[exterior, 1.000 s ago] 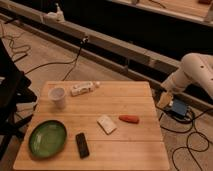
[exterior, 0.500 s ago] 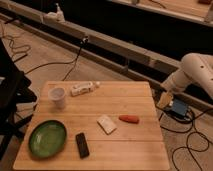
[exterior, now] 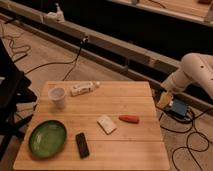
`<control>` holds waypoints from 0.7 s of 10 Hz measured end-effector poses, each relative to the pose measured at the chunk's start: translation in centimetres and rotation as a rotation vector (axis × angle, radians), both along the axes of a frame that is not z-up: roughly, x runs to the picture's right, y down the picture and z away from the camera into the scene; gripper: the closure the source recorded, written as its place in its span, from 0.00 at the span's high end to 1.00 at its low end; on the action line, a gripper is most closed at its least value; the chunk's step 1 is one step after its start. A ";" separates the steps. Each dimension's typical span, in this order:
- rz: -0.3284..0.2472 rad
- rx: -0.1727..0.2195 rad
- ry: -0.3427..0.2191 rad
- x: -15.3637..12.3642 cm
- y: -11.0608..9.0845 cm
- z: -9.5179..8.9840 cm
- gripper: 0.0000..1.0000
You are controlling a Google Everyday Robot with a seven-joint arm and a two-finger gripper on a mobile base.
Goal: Place the white sponge in the ceramic cup
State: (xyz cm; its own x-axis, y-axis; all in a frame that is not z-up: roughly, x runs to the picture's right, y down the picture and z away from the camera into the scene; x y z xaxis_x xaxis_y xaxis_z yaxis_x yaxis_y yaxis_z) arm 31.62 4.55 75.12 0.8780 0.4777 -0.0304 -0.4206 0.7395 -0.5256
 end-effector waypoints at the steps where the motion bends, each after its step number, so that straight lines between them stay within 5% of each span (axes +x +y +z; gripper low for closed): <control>1: -0.001 0.000 0.001 0.0 0.0 0.0 0.80; 7: -0.042 0.025 0.001 -1.4 -0.6 1.1 0.80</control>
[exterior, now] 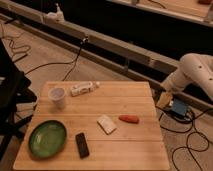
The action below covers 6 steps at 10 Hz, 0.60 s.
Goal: Place the white sponge in the ceramic cup
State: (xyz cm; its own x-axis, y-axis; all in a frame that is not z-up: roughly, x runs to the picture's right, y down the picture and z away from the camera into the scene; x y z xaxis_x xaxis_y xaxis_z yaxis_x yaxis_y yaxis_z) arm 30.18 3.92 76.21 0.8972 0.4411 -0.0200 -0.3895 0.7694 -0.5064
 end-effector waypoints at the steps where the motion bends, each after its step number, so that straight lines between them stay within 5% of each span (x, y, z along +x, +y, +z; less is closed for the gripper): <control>1: -0.012 0.013 -0.012 -1.6 -0.2 0.4 0.80; 6: -0.061 0.012 -0.106 -11.4 2.5 1.2 0.80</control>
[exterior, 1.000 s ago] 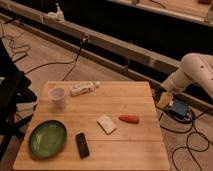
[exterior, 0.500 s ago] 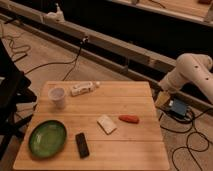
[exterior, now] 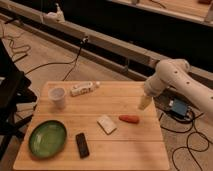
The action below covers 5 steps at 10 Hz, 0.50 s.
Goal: Place the white sponge in the ceramic cup
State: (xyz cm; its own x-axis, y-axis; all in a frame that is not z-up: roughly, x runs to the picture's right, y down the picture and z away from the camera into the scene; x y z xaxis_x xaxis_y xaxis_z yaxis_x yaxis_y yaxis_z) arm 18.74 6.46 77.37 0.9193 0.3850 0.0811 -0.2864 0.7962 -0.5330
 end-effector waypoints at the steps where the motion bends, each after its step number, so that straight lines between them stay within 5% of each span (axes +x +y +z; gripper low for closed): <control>1: -0.019 -0.005 -0.018 -2.7 1.5 -0.2 0.80; 3: -0.061 -0.013 -0.059 -6.6 4.0 -1.0 0.80; 5: -0.071 -0.014 -0.069 -7.5 4.6 -1.3 0.80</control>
State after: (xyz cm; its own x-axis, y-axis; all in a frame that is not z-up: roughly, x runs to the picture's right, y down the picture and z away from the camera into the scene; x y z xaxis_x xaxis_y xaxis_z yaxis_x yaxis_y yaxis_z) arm 11.28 11.02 76.10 0.9368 0.3205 0.1404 -0.1915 0.8055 -0.5608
